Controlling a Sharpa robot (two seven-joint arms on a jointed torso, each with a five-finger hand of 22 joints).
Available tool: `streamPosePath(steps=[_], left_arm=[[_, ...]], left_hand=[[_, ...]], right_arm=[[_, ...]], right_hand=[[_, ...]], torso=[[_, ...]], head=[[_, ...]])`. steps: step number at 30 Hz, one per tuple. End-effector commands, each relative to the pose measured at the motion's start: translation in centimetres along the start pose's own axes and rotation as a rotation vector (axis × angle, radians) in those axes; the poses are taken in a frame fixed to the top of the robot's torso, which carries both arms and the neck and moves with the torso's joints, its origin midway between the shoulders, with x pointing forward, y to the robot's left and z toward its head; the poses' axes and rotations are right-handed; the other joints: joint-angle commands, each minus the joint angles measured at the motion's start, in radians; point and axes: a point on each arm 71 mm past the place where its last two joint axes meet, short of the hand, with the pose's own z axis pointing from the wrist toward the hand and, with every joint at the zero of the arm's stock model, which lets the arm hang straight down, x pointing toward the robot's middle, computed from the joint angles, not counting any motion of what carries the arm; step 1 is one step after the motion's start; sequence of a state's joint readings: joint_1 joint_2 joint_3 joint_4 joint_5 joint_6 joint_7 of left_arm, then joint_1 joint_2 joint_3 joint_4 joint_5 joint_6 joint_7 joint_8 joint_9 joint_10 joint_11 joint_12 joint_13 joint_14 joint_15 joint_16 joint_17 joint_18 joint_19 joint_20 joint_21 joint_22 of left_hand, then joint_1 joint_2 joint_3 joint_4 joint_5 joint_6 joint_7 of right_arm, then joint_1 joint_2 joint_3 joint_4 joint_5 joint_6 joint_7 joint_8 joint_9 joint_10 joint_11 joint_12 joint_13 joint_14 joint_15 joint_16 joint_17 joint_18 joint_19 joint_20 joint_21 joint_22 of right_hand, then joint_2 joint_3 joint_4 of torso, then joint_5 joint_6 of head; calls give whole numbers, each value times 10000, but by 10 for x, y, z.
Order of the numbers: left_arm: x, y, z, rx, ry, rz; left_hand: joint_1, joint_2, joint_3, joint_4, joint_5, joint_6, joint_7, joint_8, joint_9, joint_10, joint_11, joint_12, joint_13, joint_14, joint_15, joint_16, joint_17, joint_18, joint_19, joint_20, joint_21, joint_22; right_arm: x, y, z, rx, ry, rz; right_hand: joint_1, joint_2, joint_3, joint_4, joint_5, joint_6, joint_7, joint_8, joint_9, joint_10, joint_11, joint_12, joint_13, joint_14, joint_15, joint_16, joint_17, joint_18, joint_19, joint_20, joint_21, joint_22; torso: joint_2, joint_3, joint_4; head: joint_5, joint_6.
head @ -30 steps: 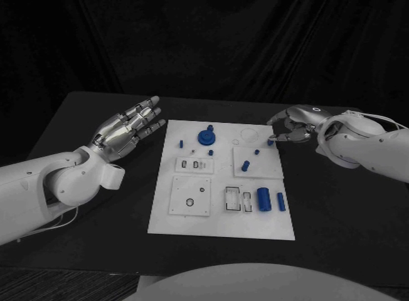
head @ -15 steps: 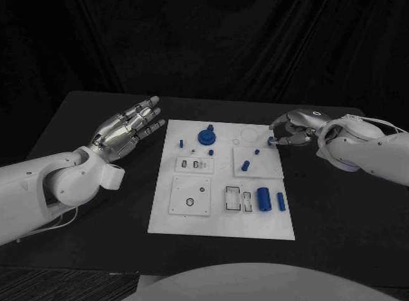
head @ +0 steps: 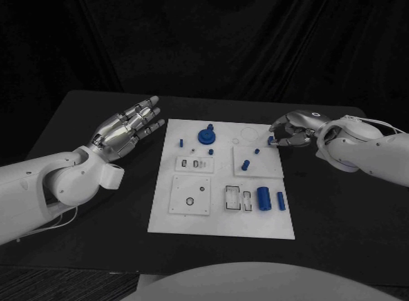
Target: Assemble the parts on the task board
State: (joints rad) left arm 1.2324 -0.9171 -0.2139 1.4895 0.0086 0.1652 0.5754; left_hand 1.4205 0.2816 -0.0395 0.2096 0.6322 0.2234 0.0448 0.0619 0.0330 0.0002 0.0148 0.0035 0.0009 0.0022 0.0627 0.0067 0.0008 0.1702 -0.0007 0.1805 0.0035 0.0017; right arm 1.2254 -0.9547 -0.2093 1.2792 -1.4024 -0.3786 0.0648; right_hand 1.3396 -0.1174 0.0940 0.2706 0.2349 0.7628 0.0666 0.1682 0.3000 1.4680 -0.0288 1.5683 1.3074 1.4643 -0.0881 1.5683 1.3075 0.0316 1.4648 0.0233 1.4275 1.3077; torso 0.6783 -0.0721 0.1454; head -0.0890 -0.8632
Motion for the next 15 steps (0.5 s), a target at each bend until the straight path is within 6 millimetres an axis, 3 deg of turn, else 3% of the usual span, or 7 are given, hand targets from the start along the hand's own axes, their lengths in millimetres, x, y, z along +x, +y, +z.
streamPosePath(steps=[1, 5, 15], left_arm=[[2, 0, 0, 95, 142, -105], [2, 0, 0, 89, 137, -106], [2, 0, -1, 63, 138, -112]], left_hand=[[9, 54, 40, -2, 46, 13, -3, 59, 10, -2, 71, -35, -9, -22, 67, -67, -8, 100, 7, 50, -35, -17], [9, 54, 40, -2, 46, 13, -3, 59, 10, -2, 71, -35, -9, -22, 67, -67, -8, 100, 7, 50, -35, -17], [13, 50, 80, -17, 44, -5, -5, 54, 7, -2, 75, -35, -9, -22, 72, -67, -8, 100, 7, 56, -35, -17]], right_arm=[[3, -1, 0, 205, 201, 2], [4, -1, 1, 236, 264, -15], [5, 0, 3, 241, 254, -69]], right_hand=[[198, -13, 35, -5, 422, -14, 40, 87, 235, 1028, 79, 25, 2634, 1049, 75, -28, 2568, 57, 347, 79, -71, 2128], [339, 1, 56, -69, 844, -70, 51, 172, 513, 1028, 89, 25, 2634, 1043, 82, -47, 2544, 64, 336, 87, -110, 2121], [477, 1, 58, -161, 896, 1, 53, 413, 823, 1028, 88, 25, 2634, 1040, 80, -57, 2533, 68, 333, 86, -135, 2118]], torso=[[-7, 5, 0], [0, -2, 2], [-1, -6, 12]], head=[[-5, -14], [1, -10], [-9, -32]])
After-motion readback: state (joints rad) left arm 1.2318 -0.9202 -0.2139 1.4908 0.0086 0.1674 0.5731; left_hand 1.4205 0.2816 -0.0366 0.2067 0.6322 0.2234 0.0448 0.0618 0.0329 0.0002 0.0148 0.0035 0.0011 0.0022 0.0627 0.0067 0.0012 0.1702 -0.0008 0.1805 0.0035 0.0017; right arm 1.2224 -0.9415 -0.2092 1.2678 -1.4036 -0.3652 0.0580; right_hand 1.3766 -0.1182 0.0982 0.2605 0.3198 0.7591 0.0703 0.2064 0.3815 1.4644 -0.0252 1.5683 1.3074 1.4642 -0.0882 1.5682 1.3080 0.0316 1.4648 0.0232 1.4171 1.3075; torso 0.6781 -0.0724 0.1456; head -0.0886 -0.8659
